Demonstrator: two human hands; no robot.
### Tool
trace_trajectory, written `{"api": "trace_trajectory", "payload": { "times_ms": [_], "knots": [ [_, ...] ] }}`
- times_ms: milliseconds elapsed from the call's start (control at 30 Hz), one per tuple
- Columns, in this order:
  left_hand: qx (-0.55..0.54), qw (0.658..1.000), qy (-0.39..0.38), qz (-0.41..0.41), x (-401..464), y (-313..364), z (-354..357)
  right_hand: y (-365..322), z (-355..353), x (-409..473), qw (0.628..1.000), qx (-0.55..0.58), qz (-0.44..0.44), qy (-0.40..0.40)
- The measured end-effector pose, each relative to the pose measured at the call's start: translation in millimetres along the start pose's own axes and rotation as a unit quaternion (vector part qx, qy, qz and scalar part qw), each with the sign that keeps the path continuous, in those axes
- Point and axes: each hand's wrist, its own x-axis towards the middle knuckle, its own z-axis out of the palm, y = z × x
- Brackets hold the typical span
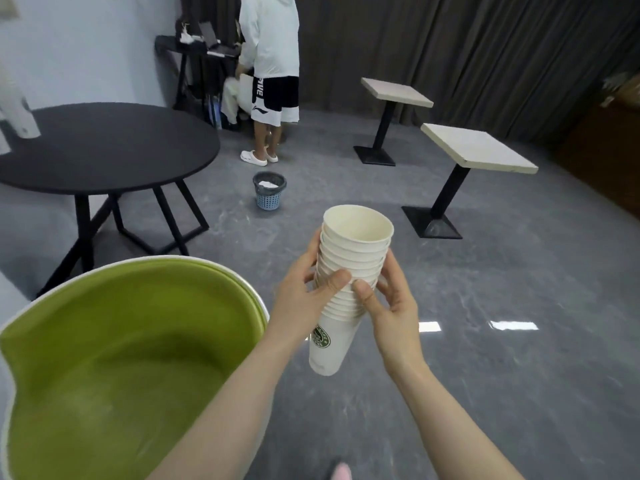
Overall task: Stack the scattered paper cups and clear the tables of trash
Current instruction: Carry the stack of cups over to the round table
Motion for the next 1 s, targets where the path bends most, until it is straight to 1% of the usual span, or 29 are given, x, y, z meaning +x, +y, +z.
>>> {"api": "trace_trajectory", "payload": {
  "times_ms": [200,300,400,600,700,867,1000],
  "knots": [
    [-0.005,0.998,0.057,0.011,118,-13,52,27,-52,135,0.997,-0.003,-0.003,-0.076],
    [-0.015,0.995,0.099,0.015,169,-19,55,39,-55,198,0.992,0.005,-0.009,-0.123],
    [-0.007,0.991,0.136,0.018,215,-22,46,53,-43,253,0.987,0.015,-0.017,-0.159],
    [0.012,0.978,0.207,0.031,299,-27,-3,79,16,357,0.973,0.051,-0.019,-0.222],
    [0.042,0.971,0.232,0.039,341,-27,-38,86,56,405,0.967,0.057,-0.028,-0.248],
    [0.053,0.961,0.268,0.043,413,-25,-97,94,124,484,0.954,0.068,-0.028,-0.291],
    [0.059,0.95,0.304,0.045,454,-24,-138,102,173,531,0.946,0.08,-0.019,-0.313]
  ]
}}
